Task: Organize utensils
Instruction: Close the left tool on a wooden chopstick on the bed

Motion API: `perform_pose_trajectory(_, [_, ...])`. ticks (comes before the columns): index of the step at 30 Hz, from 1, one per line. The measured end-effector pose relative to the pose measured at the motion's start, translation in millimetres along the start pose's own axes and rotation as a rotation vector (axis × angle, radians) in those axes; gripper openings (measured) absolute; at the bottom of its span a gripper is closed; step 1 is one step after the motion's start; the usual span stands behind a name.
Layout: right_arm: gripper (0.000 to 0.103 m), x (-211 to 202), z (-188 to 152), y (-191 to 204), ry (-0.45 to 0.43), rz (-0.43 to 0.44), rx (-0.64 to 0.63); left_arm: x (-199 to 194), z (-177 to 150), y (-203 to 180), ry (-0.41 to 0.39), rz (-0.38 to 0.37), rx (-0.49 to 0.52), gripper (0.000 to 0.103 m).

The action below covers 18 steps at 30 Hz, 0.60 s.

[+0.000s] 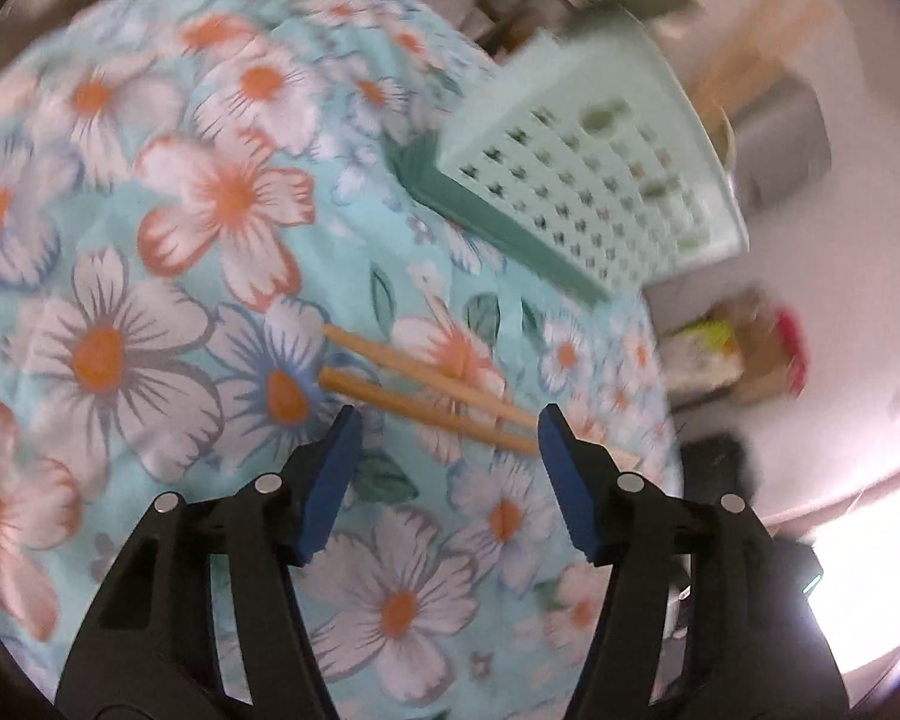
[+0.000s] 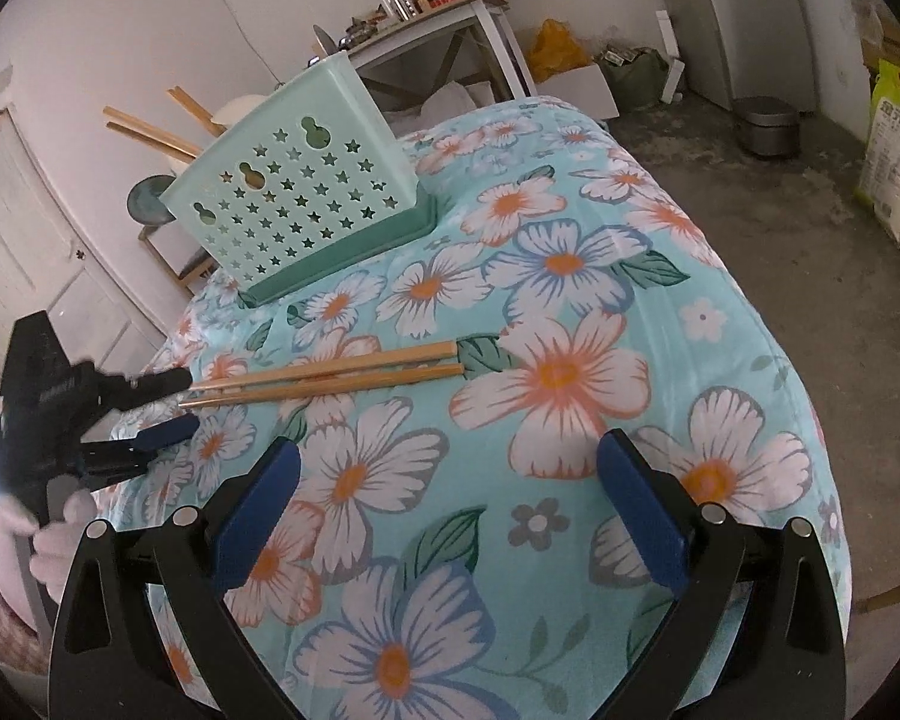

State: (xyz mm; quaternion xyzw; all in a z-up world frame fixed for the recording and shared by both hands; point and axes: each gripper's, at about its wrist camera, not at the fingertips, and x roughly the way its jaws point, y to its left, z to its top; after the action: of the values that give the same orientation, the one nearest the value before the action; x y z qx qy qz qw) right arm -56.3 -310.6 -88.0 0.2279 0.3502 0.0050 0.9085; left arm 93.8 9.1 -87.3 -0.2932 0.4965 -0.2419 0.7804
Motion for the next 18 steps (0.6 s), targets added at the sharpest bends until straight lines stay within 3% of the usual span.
perform_pose_trajectory(2, [0.097, 0.2, -0.3, -0.5, -0.004, 0.004, 0.002, -0.4, 3.5, 8.5, -0.010, -0.037, -0.082, 0.056])
perform_pose_trajectory(5, [0.097, -0.5, -0.7, -2.2, -0.012, 0.014, 0.010, 0.1, 4.4, 13.6, -0.032, -0.032, -0.148, 0.046])
perform_pose_trajectory(11, [0.097, -0.5, -0.6, -2.0, -0.013, 0.015, 0.009, -0.9, 0.6, 20.9, -0.063, 0.000, -0.177, 0.020])
perform_pose_trajectory(18, [0.097, 0.2, -0.6, -1.5, -0.009, -0.001, 0.003, -15.5, -1.6, 31.5, -0.068, -0.024, -0.201, 0.017])
